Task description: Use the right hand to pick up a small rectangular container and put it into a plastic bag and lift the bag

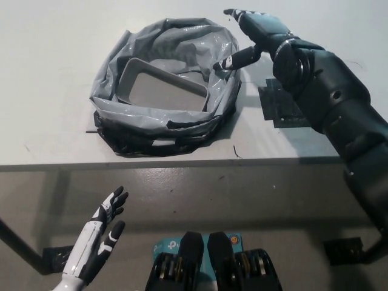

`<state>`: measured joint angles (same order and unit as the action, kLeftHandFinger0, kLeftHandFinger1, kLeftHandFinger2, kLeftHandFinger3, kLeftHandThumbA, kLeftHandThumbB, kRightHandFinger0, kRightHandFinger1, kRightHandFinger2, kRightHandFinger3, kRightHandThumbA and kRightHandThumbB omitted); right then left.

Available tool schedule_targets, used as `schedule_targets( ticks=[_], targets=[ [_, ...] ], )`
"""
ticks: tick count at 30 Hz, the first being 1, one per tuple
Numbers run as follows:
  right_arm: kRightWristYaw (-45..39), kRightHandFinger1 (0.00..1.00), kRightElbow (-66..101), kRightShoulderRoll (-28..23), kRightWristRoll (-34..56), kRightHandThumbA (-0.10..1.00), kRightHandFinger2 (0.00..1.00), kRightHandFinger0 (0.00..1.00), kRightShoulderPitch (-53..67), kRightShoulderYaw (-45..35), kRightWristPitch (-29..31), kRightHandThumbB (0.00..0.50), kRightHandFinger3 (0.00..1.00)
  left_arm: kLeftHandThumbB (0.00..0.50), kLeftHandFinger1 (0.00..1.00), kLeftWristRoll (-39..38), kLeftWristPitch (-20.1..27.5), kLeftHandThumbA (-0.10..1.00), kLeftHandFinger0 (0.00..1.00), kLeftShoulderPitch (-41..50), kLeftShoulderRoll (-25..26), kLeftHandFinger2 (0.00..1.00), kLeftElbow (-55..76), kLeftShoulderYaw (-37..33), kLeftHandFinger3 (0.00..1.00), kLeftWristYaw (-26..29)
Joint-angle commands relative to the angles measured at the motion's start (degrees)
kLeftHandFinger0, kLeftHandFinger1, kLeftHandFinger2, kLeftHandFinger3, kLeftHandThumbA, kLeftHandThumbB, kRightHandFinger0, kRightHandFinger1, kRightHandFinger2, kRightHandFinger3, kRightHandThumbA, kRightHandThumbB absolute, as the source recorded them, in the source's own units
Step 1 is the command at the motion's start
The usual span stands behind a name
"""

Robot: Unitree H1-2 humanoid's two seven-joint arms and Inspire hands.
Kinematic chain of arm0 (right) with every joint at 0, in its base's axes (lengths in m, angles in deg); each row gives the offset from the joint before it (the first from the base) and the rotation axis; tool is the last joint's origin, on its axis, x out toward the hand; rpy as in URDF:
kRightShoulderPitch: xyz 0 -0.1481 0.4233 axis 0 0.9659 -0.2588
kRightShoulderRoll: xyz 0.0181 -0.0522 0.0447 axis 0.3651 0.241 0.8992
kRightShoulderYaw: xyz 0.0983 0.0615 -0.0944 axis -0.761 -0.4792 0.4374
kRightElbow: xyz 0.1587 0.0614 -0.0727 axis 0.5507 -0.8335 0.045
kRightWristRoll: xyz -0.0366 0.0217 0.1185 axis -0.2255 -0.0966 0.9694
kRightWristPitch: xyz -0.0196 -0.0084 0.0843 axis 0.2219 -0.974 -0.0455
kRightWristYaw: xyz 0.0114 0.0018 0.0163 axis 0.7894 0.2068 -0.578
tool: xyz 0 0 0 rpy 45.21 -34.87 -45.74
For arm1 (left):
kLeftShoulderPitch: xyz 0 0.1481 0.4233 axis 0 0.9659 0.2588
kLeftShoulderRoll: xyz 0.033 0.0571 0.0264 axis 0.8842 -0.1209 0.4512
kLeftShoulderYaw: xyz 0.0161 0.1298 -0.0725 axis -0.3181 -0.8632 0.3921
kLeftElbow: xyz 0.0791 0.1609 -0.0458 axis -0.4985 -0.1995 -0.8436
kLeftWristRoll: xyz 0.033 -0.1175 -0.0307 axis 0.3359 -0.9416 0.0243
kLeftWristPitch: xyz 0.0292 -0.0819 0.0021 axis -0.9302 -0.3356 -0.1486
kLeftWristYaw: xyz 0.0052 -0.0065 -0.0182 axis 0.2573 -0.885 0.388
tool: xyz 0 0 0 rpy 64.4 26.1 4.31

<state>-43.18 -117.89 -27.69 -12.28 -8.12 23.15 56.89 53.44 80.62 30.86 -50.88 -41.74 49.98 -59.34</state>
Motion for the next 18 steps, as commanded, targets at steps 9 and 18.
schedule_targets(
  ticks=[9, 18],
  targets=[
    [-0.85, 1.00, -1.48, 0.86, 5.46, 0.95, 1.00, 1.00, -1.23, -4.53, -4.42, 0.500, 1.00, 0.251, 1.00, 0.31, 1.36, 0.92, 1.00, 0.10, 0.18, 1.00, 2.14, -0.16, 1.00, -0.09],
    [-5.28, 1.00, -2.26, 2.89, 18.51, 0.85, 1.00, 1.00, -1.23, -19.88, -10.35, 0.476, 1.00, 0.256, 1.00, 0.48, 1.06, 0.92, 1.00, 0.09, 0.01, 1.00, 2.29, -0.28, 1.00, -0.04]
  ],
)
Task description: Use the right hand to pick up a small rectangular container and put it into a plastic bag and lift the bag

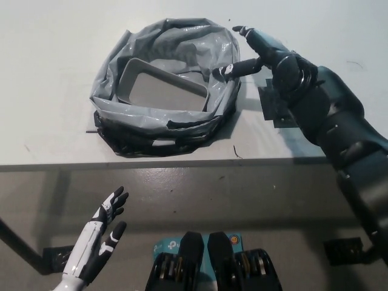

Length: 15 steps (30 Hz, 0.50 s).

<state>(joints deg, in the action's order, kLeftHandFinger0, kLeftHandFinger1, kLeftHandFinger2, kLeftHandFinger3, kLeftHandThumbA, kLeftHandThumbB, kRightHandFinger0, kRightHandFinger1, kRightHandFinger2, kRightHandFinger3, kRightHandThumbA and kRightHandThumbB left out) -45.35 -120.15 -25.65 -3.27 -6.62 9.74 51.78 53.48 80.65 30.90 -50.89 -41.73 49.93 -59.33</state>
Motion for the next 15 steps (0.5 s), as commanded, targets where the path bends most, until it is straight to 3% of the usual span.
schedule_targets(
  ticks=[1, 7, 9, 10, 11, 12, 15],
  targets=[
    [-3.38, 1.00, -0.13, 1.08, 10.65, 0.84, 1.00, 1.00, -2.85, -8.00, -6.43, 0.482, 1.00, 0.257, 1.00, 0.46, 0.96, 0.92, 1.00, 0.03, 0.04, 1.00, 2.32, -0.23, 1.00, -0.06],
    [-4.06, 1.00, -0.33, 2.32, 17.62, 0.81, 1.00, 1.00, -3.67, -18.47, -11.30, 0.449, 1.00, 0.262, 1.00, 0.22, 0.86, 0.92, 1.00, -0.63, 0.23, 1.00, 2.07, -0.14, 1.00, -0.24],
    [-5.66, 1.00, -0.43, 2.27, 19.71, 0.81, 1.00, 0.96, -4.04, -21.23, -12.66, 0.414, 1.00, 0.256, 1.00, 0.46, 0.63, 0.91, 1.00, -0.66, 0.32, 1.00, 2.33, -0.12, 1.00, -0.20],
    [-6.82, 1.00, -0.65, 2.15, 21.33, 0.83, 1.00, 0.85, -4.49, -23.31, -14.61, 0.421, 1.00, 0.253, 1.00, 0.41, 0.94, 0.91, 1.00, -0.71, 0.44, 1.00, 2.18, -0.12, 1.00, -0.28],
    [-7.10, 1.00, -0.68, 2.13, 21.48, 0.83, 1.00, 0.83, -4.61, -23.78, -15.10, 0.414, 1.00, 0.252, 1.00, 0.39, 1.02, 0.91, 1.00, -0.72, 0.46, 1.00, 2.15, -0.11, 1.00, -0.28],
    [-7.29, 1.00, -0.70, 2.14, 21.77, 0.85, 1.00, 0.75, -4.73, -24.47, -15.74, 0.439, 1.00, 0.251, 1.00, 0.42, 1.09, 0.90, 1.00, -0.68, 0.40, 1.00, 2.09, -0.09, 1.00, -0.21],
    [-8.38, 1.00, -0.79, 2.14, 22.50, 0.85, 1.00, 0.76, -4.87, -25.96, -17.44, 0.433, 1.00, 0.257, 1.00, 0.61, 0.80, 0.90, 1.00, -0.49, 0.26, 1.00, 2.24, -0.06, 1.00, -0.03]
  ],
)
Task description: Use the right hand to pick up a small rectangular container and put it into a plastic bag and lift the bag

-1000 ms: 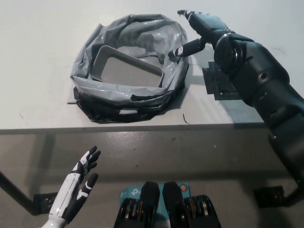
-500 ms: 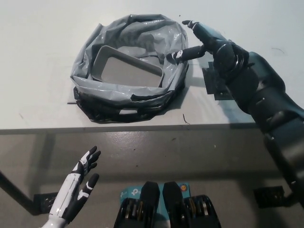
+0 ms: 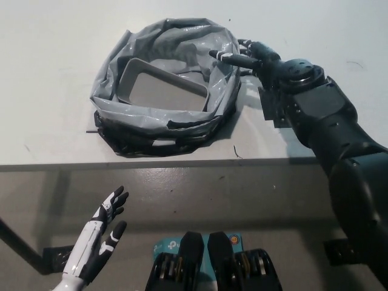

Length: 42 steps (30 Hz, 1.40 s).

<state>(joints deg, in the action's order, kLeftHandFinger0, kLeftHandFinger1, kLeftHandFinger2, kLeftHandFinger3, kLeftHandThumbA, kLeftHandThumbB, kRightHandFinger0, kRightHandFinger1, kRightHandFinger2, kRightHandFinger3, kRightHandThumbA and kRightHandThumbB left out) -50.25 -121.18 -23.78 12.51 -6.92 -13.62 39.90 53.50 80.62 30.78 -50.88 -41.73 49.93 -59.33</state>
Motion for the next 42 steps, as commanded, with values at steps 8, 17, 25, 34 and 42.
schedule_targets(
  ticks=[8, 17, 25, 34, 42],
  targets=[
    [-0.75, 0.61, 0.52, 0.66, 7.14, 0.46, 1.00, 0.29, -4.06, -1.77, -6.56, 0.286, 1.00, 0.265, 1.00, 0.68, 0.48, 0.90, 1.00, -0.64, 0.15, 1.00, 2.34, -0.14, 1.00, -0.04],
    [6.14, 0.24, 0.99, 0.72, 7.61, -0.10, 0.73, 0.00, -3.97, -1.03, -3.36, 0.212, 1.00, 0.251, 1.00, 1.15, 0.75, 0.90, 1.00, -1.32, 0.26, 1.00, 1.98, -0.21, 1.00, -0.08],
    [7.83, 0.26, 1.54, 0.40, 7.15, -0.10, 0.77, 0.00, -4.69, 1.07, -1.89, 0.183, 1.00, 0.249, 1.00, 1.07, 0.34, 0.90, 1.00, -2.09, 0.41, 1.00, 1.92, -0.10, 1.00, -0.28],
    [5.47, 0.15, 4.29, 0.96, 11.23, -0.10, 0.66, 0.00, -10.69, -1.55, -3.01, 0.161, 1.00, 0.251, 1.00, 1.03, 0.32, 0.92, 1.00, -3.31, 0.41, 1.00, 1.29, 0.01, 1.00, -0.23],
    [5.97, 0.12, 10.94, 2.45, 21.48, -0.10, 0.65, 0.00, -21.50, -11.45, -11.05, 0.142, 1.00, 0.269, 1.00, 1.60, -0.10, 0.94, 1.00, -3.64, 0.23, 1.00, 1.42, -0.10, 1.00, -0.05]
  ],
)
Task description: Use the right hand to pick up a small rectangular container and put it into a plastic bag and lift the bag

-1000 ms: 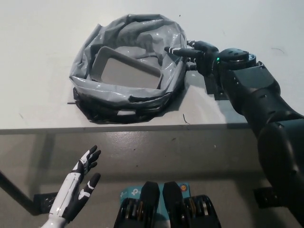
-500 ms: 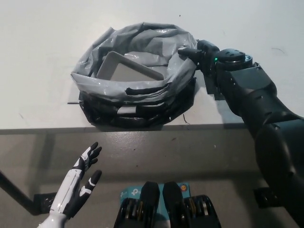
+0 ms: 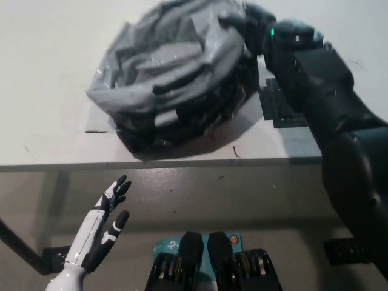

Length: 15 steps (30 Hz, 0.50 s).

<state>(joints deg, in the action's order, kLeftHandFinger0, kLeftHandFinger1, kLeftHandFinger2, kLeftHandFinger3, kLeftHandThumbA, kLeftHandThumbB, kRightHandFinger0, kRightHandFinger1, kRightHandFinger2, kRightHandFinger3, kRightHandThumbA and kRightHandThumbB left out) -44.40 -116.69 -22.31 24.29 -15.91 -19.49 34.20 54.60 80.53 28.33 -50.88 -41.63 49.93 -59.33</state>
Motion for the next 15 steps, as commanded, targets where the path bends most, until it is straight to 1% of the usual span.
schedule_targets(
  ticks=[1, 2, 3, 4, 5, 6, 7, 8, 9, 10, 11, 12, 13, 15],
  targets=[
    [0.19, 0.12, 6.84, 0.99, 10.12, -0.10, 0.65, 0.00, -12.97, -6.15, -5.96, 0.143, 1.00, 0.269, 1.00, 0.50, -0.07, 0.94, 1.00, -1.23, 0.21, 1.00, 1.31, -0.12, 1.00, -0.07],
    [0.17, 0.10, 7.92, 1.08, 10.96, -0.10, 0.63, 0.00, -13.67, -7.04, -6.48, 0.130, 1.00, 0.268, 1.00, 0.57, 0.00, 0.94, 1.00, -1.28, 0.18, 1.00, 1.19, -0.19, 1.00, -0.08],
    [0.49, 0.09, 9.42, 1.30, 11.80, -0.10, 0.61, 0.00, -14.53, -7.88, -7.05, 0.129, 1.00, 0.261, 1.00, 0.57, 0.27, 0.94, 1.00, -1.33, 0.16, 1.00, 1.07, -0.21, 1.00, -0.07],
    [0.88, 0.09, 11.77, 1.59, 13.09, -0.10, 0.63, 0.00, -15.76, -9.21, -8.28, 0.118, 1.00, 0.260, 1.00, 0.51, 0.52, 0.94, 1.00, -1.35, 0.12, 1.00, 1.01, -0.23, 1.00, -0.07],
    [0.93, 0.09, 12.57, 1.67, 13.53, -0.10, 0.63, 0.00, -16.14, -9.68, -8.81, 0.119, 1.00, 0.260, 1.00, 0.46, 0.53, 0.94, 1.00, -1.35, 0.09, 1.00, 1.04, -0.23, 1.00, -0.07],
    [0.73, 0.08, 14.76, 1.77, 14.64, -0.10, 0.63, 0.00, -16.86, -10.62, -10.50, 0.103, 1.00, 0.259, 1.00, 0.29, 0.33, 0.93, 1.00, -1.30, 0.07, 1.00, 1.17, -0.22, 1.00, -0.15],
    [0.93, 0.07, 15.77, 1.87, 15.39, -0.10, 0.63, 0.00, -17.36, -11.18, -11.18, 0.100, 1.00, 0.262, 1.00, 0.31, 0.20, 0.93, 1.00, -1.29, 0.10, 1.00, 1.25, -0.19, 1.00, -0.15],
    [0.93, 0.07, 15.77, 1.87, 15.39, -0.10, 0.63, 0.00, -17.36, -11.18, -11.18, 0.100, 1.00, 0.262, 1.00, 0.31, 0.20, 0.93, 1.00, -1.29, 0.10, 1.00, 1.25, -0.19, 1.00, -0.15],
    [1.48, 0.09, 17.49, 2.07, 16.84, -0.10, 0.66, 0.00, -18.42, -12.04, -11.59, 0.097, 1.00, 0.261, 1.00, 0.39, 0.08, 0.93, 1.00, -1.32, 0.16, 1.00, 1.39, -0.16, 1.00, -0.14],
    [2.32, 0.09, 19.70, 2.34, 19.06, -0.10, 0.68, 0.00, -19.90, -13.11, -11.81, 0.088, 1.00, 0.259, 1.00, 0.60, 0.02, 0.93, 1.00, -1.40, 0.27, 1.00, 1.56, -0.12, 1.00, -0.10],
    [3.12, 0.10, 20.49, 2.41, 21.19, -0.10, 0.69, 0.00, -20.94, -14.16, -11.81, 0.093, 1.00, 0.263, 1.00, 0.66, -0.06, 0.94, 1.00, -1.48, 0.30, 1.00, 1.60, -0.10, 1.00, -0.10],
    [3.72, 0.10, 20.97, 2.47, 22.64, -0.10, 0.69, 0.00, -21.52, -14.82, -11.81, 0.093, 1.00, 0.263, 1.00, 0.69, -0.13, 0.94, 1.00, -1.53, 0.31, 1.00, 1.61, -0.09, 1.00, -0.09],
    [4.43, 0.10, 21.98, 2.48, 24.00, -0.10, 0.68, 0.00, -22.12, -15.34, -11.81, 0.104, 1.00, 0.264, 1.00, 0.71, -0.21, 0.94, 1.00, -1.69, 0.34, 1.00, 1.57, -0.10, 1.00, -0.13],
    [5.58, 0.11, 28.94, 2.12, 28.05, -0.10, 0.68, 0.00, -22.54, -14.63, -11.81, 0.087, 1.00, 0.269, 1.00, 0.70, -0.55, 0.94, 1.00, -1.96, 0.40, 1.00, 1.66, -0.10, 1.00, -0.21]
  ],
)
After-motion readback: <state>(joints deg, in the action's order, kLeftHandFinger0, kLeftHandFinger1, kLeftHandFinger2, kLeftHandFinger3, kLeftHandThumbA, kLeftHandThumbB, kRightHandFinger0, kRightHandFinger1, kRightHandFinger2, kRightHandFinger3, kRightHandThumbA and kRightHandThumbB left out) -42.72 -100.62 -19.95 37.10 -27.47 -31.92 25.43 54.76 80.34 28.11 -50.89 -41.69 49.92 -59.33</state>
